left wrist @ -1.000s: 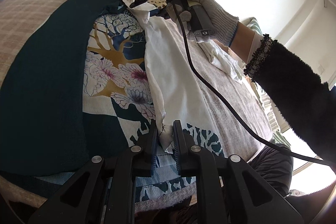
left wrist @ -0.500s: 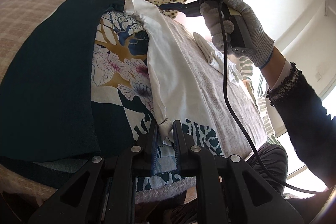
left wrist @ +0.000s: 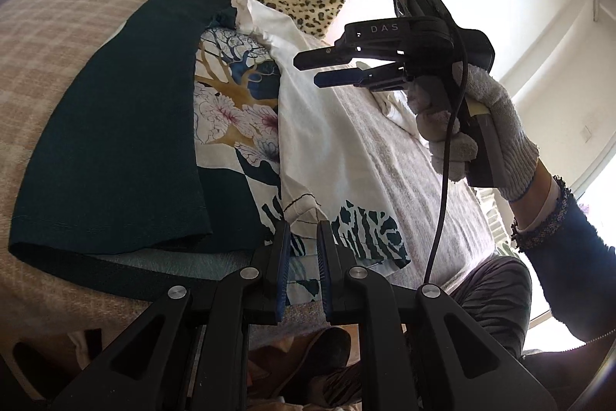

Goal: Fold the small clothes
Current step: 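Open the right tool, then open the left tool and withdraw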

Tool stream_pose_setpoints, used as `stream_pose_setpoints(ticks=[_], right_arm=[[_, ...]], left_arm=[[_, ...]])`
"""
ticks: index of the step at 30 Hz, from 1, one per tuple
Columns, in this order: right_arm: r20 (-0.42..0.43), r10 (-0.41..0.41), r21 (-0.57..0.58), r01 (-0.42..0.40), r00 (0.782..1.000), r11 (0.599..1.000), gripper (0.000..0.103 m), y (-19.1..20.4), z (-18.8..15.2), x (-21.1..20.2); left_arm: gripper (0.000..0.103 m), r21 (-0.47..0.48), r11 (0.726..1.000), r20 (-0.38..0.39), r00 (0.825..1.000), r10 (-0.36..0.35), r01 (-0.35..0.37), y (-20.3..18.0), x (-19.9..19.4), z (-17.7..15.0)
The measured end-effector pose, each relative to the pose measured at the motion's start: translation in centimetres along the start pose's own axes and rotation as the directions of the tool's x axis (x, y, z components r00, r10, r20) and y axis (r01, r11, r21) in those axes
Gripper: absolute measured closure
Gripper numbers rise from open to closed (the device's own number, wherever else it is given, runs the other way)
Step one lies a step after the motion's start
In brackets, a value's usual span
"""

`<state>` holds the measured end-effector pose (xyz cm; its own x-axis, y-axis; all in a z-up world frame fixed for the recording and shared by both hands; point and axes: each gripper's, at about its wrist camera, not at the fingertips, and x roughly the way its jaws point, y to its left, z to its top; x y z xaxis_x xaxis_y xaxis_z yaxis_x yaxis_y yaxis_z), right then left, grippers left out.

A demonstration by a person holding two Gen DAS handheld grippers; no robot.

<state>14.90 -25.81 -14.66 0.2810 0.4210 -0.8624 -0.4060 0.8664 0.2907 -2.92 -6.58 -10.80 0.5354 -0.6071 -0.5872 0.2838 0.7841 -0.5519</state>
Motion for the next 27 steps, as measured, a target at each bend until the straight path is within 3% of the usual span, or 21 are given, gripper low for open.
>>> stream_pose_setpoints(ticks=[6, 9, 10, 15, 22, 25, 27], right_arm=[[0.018, 0.051, -0.062, -0.05, 0.999, 0.997, 0.054, 4.1, -5.6, -1.2], [0.033, 0.083, -0.113, -0.079, 0.996, 0.99, 0.054, 6.4, -8.3, -1.4], [0.038, 0.091, -0.135, -0.085, 0.995, 0.987, 0.054, 7.1, -9.1, -1.5], [0.073, 0.028, -0.282, -0.006, 0.997, 0.959, 0.054, 10.6, -12.7, -1.2], [0.004, 0.032, -0.322, -0.029, 0.999, 0.946, 0.054, 11.3, -15.3, -0.3], [-0.012, 0.093, -0.271, -0.092, 0.996, 0.958, 0.056, 10.0, -16.1, -1.9], [0.033, 0.088, -0.215, -0.079, 0.996, 0.973, 0.056, 8.4, -16.5, -3.5]], left_arm=[[0.089, 0.11, 0.991, 0.048, 0.996, 0.077, -0.082, 0.2, -3.6, 2.0], [0.072, 0.161, 0.977, 0.04, 0.99, 0.132, -0.137, 1.6, -5.2, 4.0], [0.072, 0.172, 0.973, 0.038, 0.988, 0.151, -0.156, 2.3, -5.6, 4.7], [0.072, 0.239, 0.939, -0.017, 0.966, 0.258, -0.247, 5.4, -6.0, 7.3], [0.072, 0.163, 0.964, -0.148, 0.961, 0.233, -0.209, 8.7, -4.8, 7.3], [0.072, 0.12, 0.977, -0.195, 0.961, 0.195, -0.174, 9.2, -4.6, 6.6], [0.072, 0.095, 0.981, -0.214, 0.959, 0.187, -0.17, 9.6, -4.4, 6.2]])
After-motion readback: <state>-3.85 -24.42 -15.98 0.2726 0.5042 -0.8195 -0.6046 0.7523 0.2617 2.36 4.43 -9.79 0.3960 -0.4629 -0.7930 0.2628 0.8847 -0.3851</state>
